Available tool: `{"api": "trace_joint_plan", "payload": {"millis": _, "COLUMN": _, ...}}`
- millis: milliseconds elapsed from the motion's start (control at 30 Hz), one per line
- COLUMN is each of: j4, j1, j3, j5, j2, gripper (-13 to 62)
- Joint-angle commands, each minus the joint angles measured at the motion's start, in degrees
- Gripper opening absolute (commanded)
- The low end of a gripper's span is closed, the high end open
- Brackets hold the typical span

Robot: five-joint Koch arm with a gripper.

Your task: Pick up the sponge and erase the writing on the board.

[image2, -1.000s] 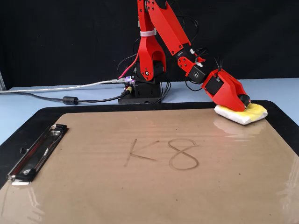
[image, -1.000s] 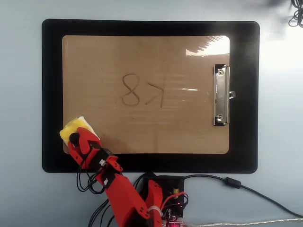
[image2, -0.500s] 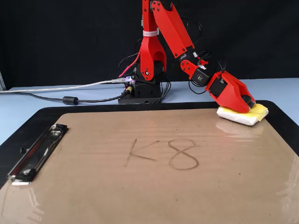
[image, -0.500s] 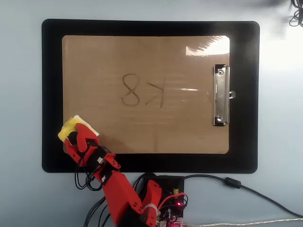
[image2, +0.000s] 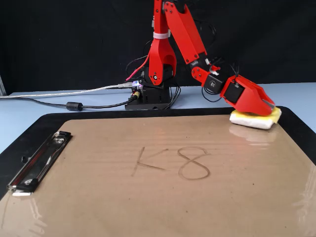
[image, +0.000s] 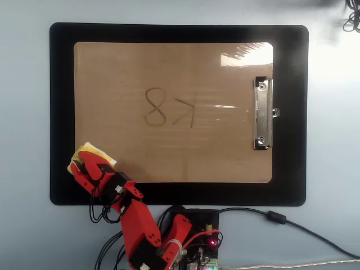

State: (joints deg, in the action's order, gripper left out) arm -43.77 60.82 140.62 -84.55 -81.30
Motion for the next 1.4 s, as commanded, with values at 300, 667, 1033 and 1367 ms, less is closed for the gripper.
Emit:
{"api": "trace_joint_plan", "payload": {"millis": 300, "j4": -9.8, "j1": -17.4, "j3": 8.0, "j5": 0.4, "j2": -5.2, "gripper": -7.6}}
{"api": "trace_joint_plan", "payload": {"millis": 667, "j4": 9.5, "j1": -47.9, "j3": 8.9, "j5": 5.4, "j2": -18.5, "gripper": -7.6}}
{"api": "trace_joint_plan", "payload": {"millis": 1033, "j4": 11.4, "j1": -61.3, "j3": 14.7, "j5": 7.0, "j2": -21.4, "gripper": -7.8}}
{"api": "trace_joint_plan", "payload": {"millis": 1367, "j4": -6.8, "j1": -61.4, "j3": -20.7, "j5": 6.9, "j2": 21.7, "gripper": -7.8}}
